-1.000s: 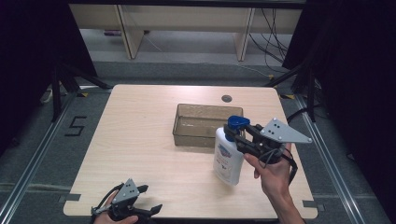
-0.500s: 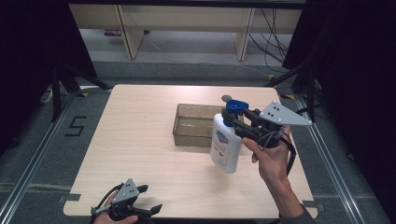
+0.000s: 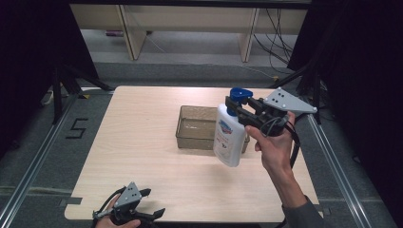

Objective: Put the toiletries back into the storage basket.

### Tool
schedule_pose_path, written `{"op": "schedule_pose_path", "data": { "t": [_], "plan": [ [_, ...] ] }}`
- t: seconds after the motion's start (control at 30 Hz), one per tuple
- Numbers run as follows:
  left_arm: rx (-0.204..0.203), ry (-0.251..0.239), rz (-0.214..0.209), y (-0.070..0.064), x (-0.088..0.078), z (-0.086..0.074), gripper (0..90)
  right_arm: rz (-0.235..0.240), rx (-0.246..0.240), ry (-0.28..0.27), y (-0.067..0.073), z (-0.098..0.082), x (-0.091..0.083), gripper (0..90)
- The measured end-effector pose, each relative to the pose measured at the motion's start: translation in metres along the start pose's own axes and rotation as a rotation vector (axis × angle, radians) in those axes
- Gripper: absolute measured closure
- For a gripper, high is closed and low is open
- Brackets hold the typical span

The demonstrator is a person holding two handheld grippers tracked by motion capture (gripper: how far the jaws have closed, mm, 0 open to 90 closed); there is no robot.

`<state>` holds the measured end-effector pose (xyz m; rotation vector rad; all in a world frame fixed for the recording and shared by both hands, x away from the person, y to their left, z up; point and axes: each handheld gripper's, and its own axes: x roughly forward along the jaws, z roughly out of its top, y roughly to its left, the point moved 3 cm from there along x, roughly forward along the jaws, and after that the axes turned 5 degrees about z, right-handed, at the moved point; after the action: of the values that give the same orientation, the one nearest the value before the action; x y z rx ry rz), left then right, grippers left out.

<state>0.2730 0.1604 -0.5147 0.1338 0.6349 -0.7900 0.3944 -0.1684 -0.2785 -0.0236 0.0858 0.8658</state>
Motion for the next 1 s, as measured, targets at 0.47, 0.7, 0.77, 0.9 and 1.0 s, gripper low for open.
{"op": "schedule_pose_path", "data": {
  "t": [0.47,0.7,0.77,0.9,1.0],
  "plan": [
    [-0.004,-0.001,-0.002,-0.001,-0.001,0.000,14.9,-0.062,0.029,-0.006,-0.028,0.008,0.013,65.9],
    [-0.010,0.002,-0.002,-0.001,0.000,0.000,15.0,-0.101,0.027,-0.004,-0.042,0.011,0.018,65.9],
    [-0.004,-0.001,-0.003,-0.001,-0.001,0.000,15.0,-0.110,0.048,0.004,-0.044,0.012,0.020,65.9],
    [0.009,0.011,0.005,0.000,-0.001,0.000,15.0,-0.132,0.056,-0.002,-0.056,0.013,0.025,65.9],
    [-0.004,-0.002,-0.002,-0.001,-0.001,0.000,15.0,-0.161,0.063,0.002,-0.066,0.011,0.029,65.9]
  ]
}}
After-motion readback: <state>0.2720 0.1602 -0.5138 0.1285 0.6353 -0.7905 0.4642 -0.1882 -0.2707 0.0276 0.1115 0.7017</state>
